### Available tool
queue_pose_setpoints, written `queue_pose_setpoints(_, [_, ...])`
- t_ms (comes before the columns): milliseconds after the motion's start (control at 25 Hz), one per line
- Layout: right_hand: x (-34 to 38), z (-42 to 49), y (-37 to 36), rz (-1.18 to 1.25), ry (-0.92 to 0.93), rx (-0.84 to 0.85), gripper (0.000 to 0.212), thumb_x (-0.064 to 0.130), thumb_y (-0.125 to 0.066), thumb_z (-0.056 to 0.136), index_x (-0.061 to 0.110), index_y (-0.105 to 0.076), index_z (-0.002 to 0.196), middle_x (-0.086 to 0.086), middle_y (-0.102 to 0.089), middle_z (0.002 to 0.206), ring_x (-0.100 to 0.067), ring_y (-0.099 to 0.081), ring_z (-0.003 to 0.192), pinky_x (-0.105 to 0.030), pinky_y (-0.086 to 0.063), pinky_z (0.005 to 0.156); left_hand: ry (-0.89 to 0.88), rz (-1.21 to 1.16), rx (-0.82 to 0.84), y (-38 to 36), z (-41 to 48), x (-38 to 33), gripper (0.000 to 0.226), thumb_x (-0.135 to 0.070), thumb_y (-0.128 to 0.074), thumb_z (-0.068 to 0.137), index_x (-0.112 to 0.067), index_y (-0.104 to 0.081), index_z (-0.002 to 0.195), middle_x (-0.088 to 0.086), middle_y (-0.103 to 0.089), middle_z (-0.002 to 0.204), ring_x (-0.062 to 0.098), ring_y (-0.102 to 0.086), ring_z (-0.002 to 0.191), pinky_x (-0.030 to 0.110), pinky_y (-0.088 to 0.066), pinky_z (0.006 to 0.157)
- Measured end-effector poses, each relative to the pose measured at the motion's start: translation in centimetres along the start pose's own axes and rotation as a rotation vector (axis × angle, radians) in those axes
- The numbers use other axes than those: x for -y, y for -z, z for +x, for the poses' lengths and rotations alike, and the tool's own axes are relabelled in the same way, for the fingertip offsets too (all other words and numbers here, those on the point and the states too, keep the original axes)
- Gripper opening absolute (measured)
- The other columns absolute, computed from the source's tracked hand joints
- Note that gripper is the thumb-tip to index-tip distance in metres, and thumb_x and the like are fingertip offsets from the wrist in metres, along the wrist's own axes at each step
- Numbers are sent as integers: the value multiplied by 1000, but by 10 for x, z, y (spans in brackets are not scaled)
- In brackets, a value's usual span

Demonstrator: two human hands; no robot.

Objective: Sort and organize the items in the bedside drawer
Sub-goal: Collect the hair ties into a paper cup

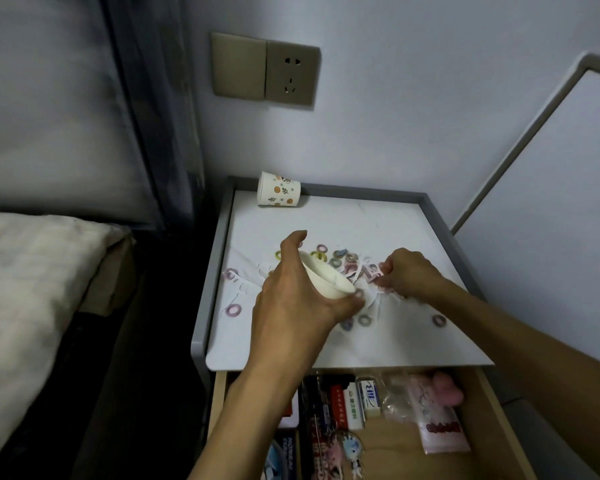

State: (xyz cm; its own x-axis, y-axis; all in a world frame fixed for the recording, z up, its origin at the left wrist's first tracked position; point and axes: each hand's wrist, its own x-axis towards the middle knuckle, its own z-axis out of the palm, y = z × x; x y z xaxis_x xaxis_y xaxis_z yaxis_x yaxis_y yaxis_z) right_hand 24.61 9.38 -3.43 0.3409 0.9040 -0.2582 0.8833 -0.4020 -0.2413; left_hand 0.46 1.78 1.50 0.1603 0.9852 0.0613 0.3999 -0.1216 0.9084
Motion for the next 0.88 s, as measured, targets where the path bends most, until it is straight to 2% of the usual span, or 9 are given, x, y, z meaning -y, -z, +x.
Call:
queue_pose_setpoints(120, [-7, 1, 9, 51, -24, -32, 25, 24, -74, 86, 1, -70, 79, -14, -68, 70, -22, -61, 57, -29, -45, 61, -1, -13, -6, 0, -3, -1, 102, -44, -87, 61, -43, -25, 141, -11, -53, 117, 13, -53, 104, 26, -42, 79])
queue_pose_setpoints(280, [-20, 4, 34, 30, -7, -92, 26, 24, -76, 84, 1, -70, 74, -14, -71, 70, -22, -63, 60, -27, -42, 58, -2, -26, -7, 2, -4, -2, 102, -45, -87, 60, -43, -25, 141, -10, -54, 122, 13, -54, 105, 27, -44, 81])
queue_pose_setpoints(400, [-24, 4, 43, 19, 38, -98, 17, 23, -78, 82, 8, -69, 82, -9, -72, 73, -21, -69, 69, -30, -52, 69, 9, -30, -7, 2, -3, -2, 102, -46, -87, 60, -44, -25, 140, -9, -55, 124, 14, -54, 106, 28, -45, 81])
queue_pose_setpoints(520, [-27, 4, 43, 176, 117, -84, 15, 21, -78, 81, 13, -67, 86, -6, -74, 74, -18, -68, 67, -37, -54, 75, 9, -27, -6, 0, -3, -3, 102, -46, -87, 60, -44, -25, 140, -9, -55, 124, 15, -54, 106, 28, -44, 80])
queue_pose_setpoints(600, [-27, 2, 41, 382, 165, -41, 20, 15, -76, 83, -1, -63, 80, -11, -74, 73, -23, -67, 68, -43, -53, 77, 11, -27, -4, -1, -3, -3, 101, -46, -87, 60, -44, -25, 140, -8, -55, 124, 15, -54, 106, 28, -43, 80])
queue_pose_setpoints(680, [-28, 1, 38, 577, 150, -19, 20, 8, -74, 84, -9, -62, 85, -16, -74, 78, -37, -70, 81, -49, -53, 81, 12, -22, -5, -1, -2, -2, 101, -46, -87, 60, -43, -26, 140, -8, -55, 123, 16, -54, 105, 28, -43, 79])
queue_pose_setpoints(760, [-29, 1, 33, 675, 131, -27, 20, 6, -73, 84, -10, -63, 90, -17, -75, 83, -42, -69, 91, -53, -52, 89, 14, -17, -5, -2, -2, -1, 101, -45, -87, 60, -43, -26, 140, -8, -56, 121, 16, -55, 104, 29, -46, 79])
queue_pose_setpoints(840, [-31, 1, 28, 667, 125, -87, 19, 9, -74, 84, -6, -63, 85, -11, -75, 80, -33, -72, 86, -50, -53, 87, 13, -11, -1, -3, -2, -2, 101, -45, -87, 60, -43, -26, 140, -8, -55, 121, 16, -55, 103, 28, -45, 79])
queue_pose_setpoints(880, [-32, 2, 27, 658, 109, -128, 19, 10, -74, 84, -2, -61, 78, -8, -74, 75, -28, -72, 80, -45, -55, 80, 12, -7, 1, -3, -2, -2, 101, -44, -88, 60, -42, -26, 140, -8, -55, 121, 15, -54, 103, 27, -44, 79])
